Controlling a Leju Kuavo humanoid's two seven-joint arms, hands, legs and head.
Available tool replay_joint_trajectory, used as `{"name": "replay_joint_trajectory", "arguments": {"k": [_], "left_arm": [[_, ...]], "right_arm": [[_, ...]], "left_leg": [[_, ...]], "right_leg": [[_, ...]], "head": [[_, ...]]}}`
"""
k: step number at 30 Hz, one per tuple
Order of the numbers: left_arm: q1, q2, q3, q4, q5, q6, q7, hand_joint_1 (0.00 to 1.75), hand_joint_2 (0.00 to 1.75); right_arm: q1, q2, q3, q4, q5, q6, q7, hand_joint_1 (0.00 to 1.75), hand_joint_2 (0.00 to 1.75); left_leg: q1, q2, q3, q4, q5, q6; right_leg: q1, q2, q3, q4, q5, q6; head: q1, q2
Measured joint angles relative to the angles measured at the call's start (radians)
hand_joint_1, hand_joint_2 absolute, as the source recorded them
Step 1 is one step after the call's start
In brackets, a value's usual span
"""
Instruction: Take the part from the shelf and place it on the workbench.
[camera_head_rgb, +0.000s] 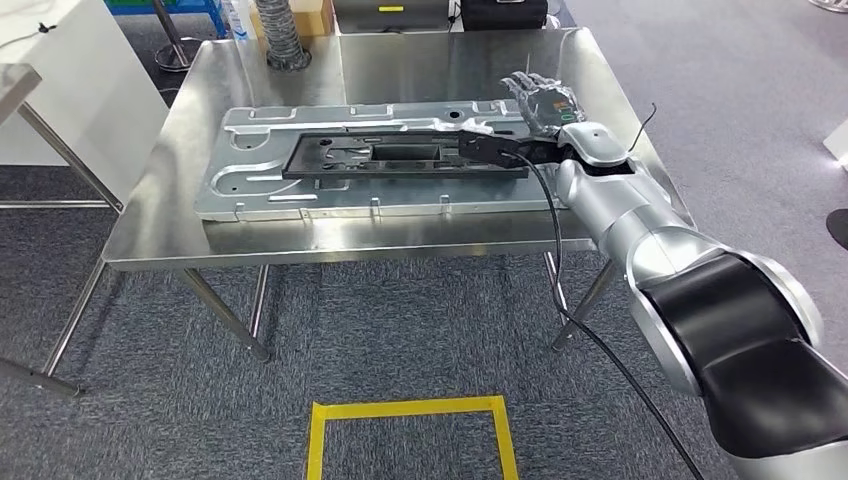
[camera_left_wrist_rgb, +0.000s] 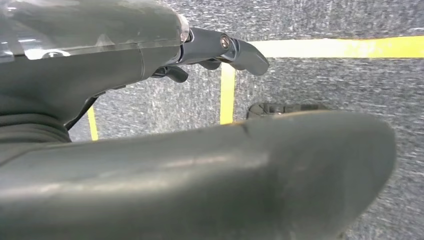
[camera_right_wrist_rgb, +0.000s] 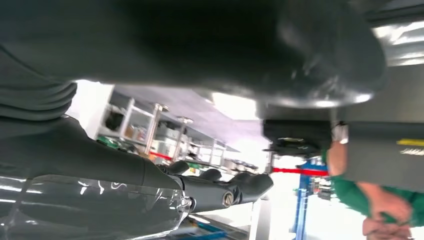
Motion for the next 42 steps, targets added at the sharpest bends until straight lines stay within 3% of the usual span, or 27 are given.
{"name": "replay_joint_trajectory", "arguments": {"k": [2,3,6,7,8,9,11,13,15,17,18,19,20,21,22,23,25,26,27,29,30,32,34,37,39,40,42], "left_arm": [[0.003,0.0,0.004,0.0,0.001,-0.001,0.002,0.0,0.0],[0.004,0.0,0.005,0.0,0.001,-0.002,0.003,0.0,0.0],[0.011,0.0,0.007,0.0,0.001,-0.004,0.006,0.0,0.0],[0.012,0.0,0.007,0.0,0.001,-0.005,0.006,0.0,0.0],[0.013,0.0,0.007,0.0,0.001,-0.006,0.007,0.0,0.0],[0.014,0.0,0.007,0.0,0.001,-0.007,0.006,0.0,0.0],[0.015,0.001,0.007,0.0,-0.001,-0.01,0.006,0.0,0.0],[0.013,0.007,0.007,0.0,-0.005,-0.012,0.005,0.0,0.0],[0.012,0.012,0.007,-0.001,-0.01,-0.015,0.002,0.0,0.0],[0.013,0.013,0.007,-0.001,-0.014,-0.019,-0.004,0.0,0.0],[0.014,0.014,0.007,-0.001,-0.015,-0.021,-0.007,0.0,0.0],[0.016,0.015,0.007,-0.001,-0.015,-0.023,-0.011,0.0,0.0],[0.018,0.016,0.007,-0.001,-0.014,-0.025,-0.014,0.0,0.0],[0.021,0.017,0.007,-0.001,-0.014,-0.028,-0.017,0.0,0.0],[0.023,0.018,0.007,-0.001,-0.013,-0.03,-0.019,0.0,0.0],[0.025,0.018,0.007,-0.001,-0.013,-0.032,-0.022,0.0,0.0],[0.027,0.018,0.007,-0.001,-0.013,-0.033,-0.023,0.0,0.0],[0.028,0.019,0.007,-0.001,-0.013,-0.033,-0.02,0.0,0.0],[0.029,0.02,0.007,-0.001,-0.013,-0.033,-0.016,0.0,0.0],[0.03,0.022,0.007,-0.001,-0.014,-0.032,-0.006,0.0,0.0],[0.031,0.023,0.007,-0.002,-0.015,-0.032,-0.002,0.0,0.0],[0.033,0.024,0.007,-0.002,-0.016,-0.032,0.004,0.0,0.0],[0.034,0.024,0.007,-0.002,-0.018,-0.032,0.009,0.0,0.0],[0.036,0.024,0.007,-0.002,-0.022,-0.032,0.012,0.0,0.0],[0.034,0.024,0.007,-0.002,-0.023,-0.032,0.011,0.0,0.0],[0.032,0.024,0.007,-0.002,-0.023,-0.031,0.009,0.0,0.0],[0.023,0.027,0.007,-0.002,-0.023,-0.03,0.004,0.0,0.0]], "right_arm": [[0.004,0.0,-0.024,0.003,-0.01,-0.004,0.007,0.0,0.0],[0.007,0.0,-0.035,0.004,-0.015,-0.007,0.01,0.0,0.0],[0.019,-0.004,-0.068,0.006,-0.031,-0.025,0.018,0.0,0.0],[0.027,-0.006,-0.08,0.006,-0.038,-0.033,0.022,0.0,0.0],[0.038,-0.008,-0.093,0.007,-0.046,-0.041,0.027,0.0,0.0],[0.05,-0.01,-0.108,0.007,-0.054,-0.05,0.033,0.0,0.0],[0.073,-0.01,-0.142,0.008,-0.069,-0.067,0.041,0.0,0.0],[0.092,-0.013,-0.178,0.007,-0.077,-0.084,0.045,0.0,0.0],[0.11,-0.016,-0.21,0.007,-0.076,-0.095,0.049,0.0,0.0],[0.129,-0.017,-0.234,0.006,-0.068,-0.104,0.054,0.0,0.0],[0.136,-0.017,-0.247,0.005,-0.064,-0.11,0.055,0.0,0.0],[0.143,-0.016,-0.259,0.003,-0.061,-0.117,0.056,0.0,0.0],[0.148,-0.012,-0.272,0.0,-0.059,-0.124,0.057,0.0,0.0],[0.154,-0.005,-0.286,-0.003,-0.057,-0.131,0.059,0.0,0.0],[0.163,0.005,-0.3,-0.005,-0.056,-0.138,0.062,0.0,0.0],[0.175,0.015,-0.315,-0.007,-0.056,-0.145,0.065,0.0,0.0],[0.207,0.032,-0.35,-0.012,-0.068,-0.16,0.067,0.0,0.0],[0.224,0.038,-0.371,-0.016,-0.079,-0.17,0.067,0.0,0.0],[0.239,0.043,-0.393,-0.022,-0.093,-0.183,0.067,0.0,0.0],[0.279,0.048,-0.442,-0.035,-0.13,-0.219,0.064,0.0,0.0],[0.306,0.049,-0.469,-0.041,-0.151,-0.237,0.061,0.0,0.0],[0.378,0.049,-0.535,-0.052,-0.196,-0.267,0.048,0.0,0.0],[0.465,0.048,-0.606,-0.069,-0.242,-0.287,0.024,0.0,0.0],[0.62,0.044,-0.722,-0.104,-0.316,-0.318,-0.026,0.0,0.0],[0.719,0.044,-0.801,-0.126,-0.353,-0.327,-0.054,0.0,0.0],[0.761,0.044,-0.836,-0.137,-0.366,-0.328,-0.066,0.0,0.0],[0.834,0.044,-0.9,-0.153,-0.389,-0.323,-0.085,0.0,0.0]], "left_leg": [[0.004,0.0,-0.006,0.003,-0.001,-0.012],[0.005,-0.004,-0.014,0.022,-0.025,-0.016],[0.009,-0.021,-0.053,0.186,-0.164,-0.016],[0.009,-0.024,-0.06,0.247,-0.194,-0.015],[0.009,-0.025,-0.055,0.287,-0.203,-0.013],[0.008,-0.025,-0.034,0.292,-0.192,-0.009],[0.003,-0.023,0.056,0.201,-0.152,0.008],[-0.007,-0.015,0.163,0.056,-0.161,0.024],[-0.018,-0.012,0.209,-0.021,-0.179,0.027],[-0.021,-0.005,0.204,-0.048,-0.151,0.029],[-0.018,0.004,0.199,-0.063,-0.132,0.034],[-0.014,0.016,0.19,-0.077,-0.113,0.039],[-0.01,0.028,0.177,-0.084,-0.097,0.043],[-0.01,0.036,0.163,-0.086,-0.085,0.045],[-0.009,0.046,0.147,-0.086,-0.073,0.043],[-0.008,0.055,0.131,-0.085,-0.063,0.04],[-0.002,0.072,0.096,-0.079,-0.042,0.03],[0.002,0.079,0.078,-0.072,-0.034,0.023],[0.004,0.083,0.063,-0.062,-0.027,0.016],[0.007,0.085,0.042,-0.039,-0.016,-0.001],[0.01,0.083,0.038,-0.031,-0.009,-0.009],[0.023,0.073,0.034,-0.026,0.0,-0.026],[0.033,0.046,0.015,0.006,-0.038,-0.031],[0.035,-0.005,-0.034,0.203,-0.167,-0.021],[0.03,-0.016,-0.03,0.287,-0.199,-0.006],[0.023,-0.018,0.001,0.267,-0.189,0.006],[0.004,-0.008,0.103,0.129,-0.156,0.04]], "right_leg": [[0.0,0.001,-0.008,-0.001,0.015,-0.019],[0.0,0.002,-0.014,-0.003,0.025,-0.027],[0.001,0.01,-0.051,-0.005,0.061,-0.04],[0.003,0.014,-0.065,-0.004,0.072,-0.041],[0.005,0.018,-0.079,-0.004,0.084,-0.042],[0.008,0.023,-0.094,-0.004,0.095,-0.042],[0.012,0.033,-0.118,-0.004,0.118,-0.042],[0.014,0.039,-0.135,-0.006,0.139,-0.036],[0.009,0.041,-0.14,-0.017,0.162,-0.025],[0.007,0.042,-0.14,-0.037,0.181,-0.013],[0.008,0.036,-0.146,-0.034,0.168,-0.009],[0.009,0.026,-0.157,-0.01,0.131,-0.004],[0.007,0.014,-0.174,0.037,0.077,0.001],[0.007,0.004,-0.194,0.099,0.022,0.009],[0.006,-0.002,-0.211,0.165,-0.014,0.017],[0.005,-0.005,-0.219,0.217,-0.022,0.024],[-0.002,-0.005,-0.194,0.239,0.022,0.04],[-0.008,-0.003,-0.154,0.199,0.044,0.05],[-0.015,0.005,-0.1,0.131,0.048,0.059],[-0.021,0.021,-0.006,-0.003,0.023,0.05],[-0.017,0.021,0.016,-0.04,0.013,0.037],[-0.009,0.008,0.016,-0.05,0.022,0.009],[-0.006,0.01,0.012,-0.052,0.036,-0.012],[0.007,0.013,-0.008,-0.051,0.058,-0.034],[0.023,0.013,-0.027,-0.047,0.07,-0.043],[0.031,0.013,-0.035,-0.045,0.075,-0.048],[0.042,0.008,-0.046,-0.043,0.085,-0.053]], "head": [[0.0,0.0],[0.0,0.0],[0.0,0.0],[0.0,0.0],[0.0,0.0],[0.0,0.0],[0.0,0.0],[0.0,0.0],[0.0,0.0],[0.0,0.0],[0.0,0.0],[0.0,0.0],[0.0,0.0],[0.0,0.0],[0.0,0.0],[0.0,0.0],[0.0,0.0],[0.0,0.0],[0.0,0.0],[0.0,0.0],[-0.001,0.0],[-0.001,0.0],[-0.001,0.0],[-0.001,0.0],[-0.001,0.0],[-0.001,0.0],[-0.001,0.0]]}}
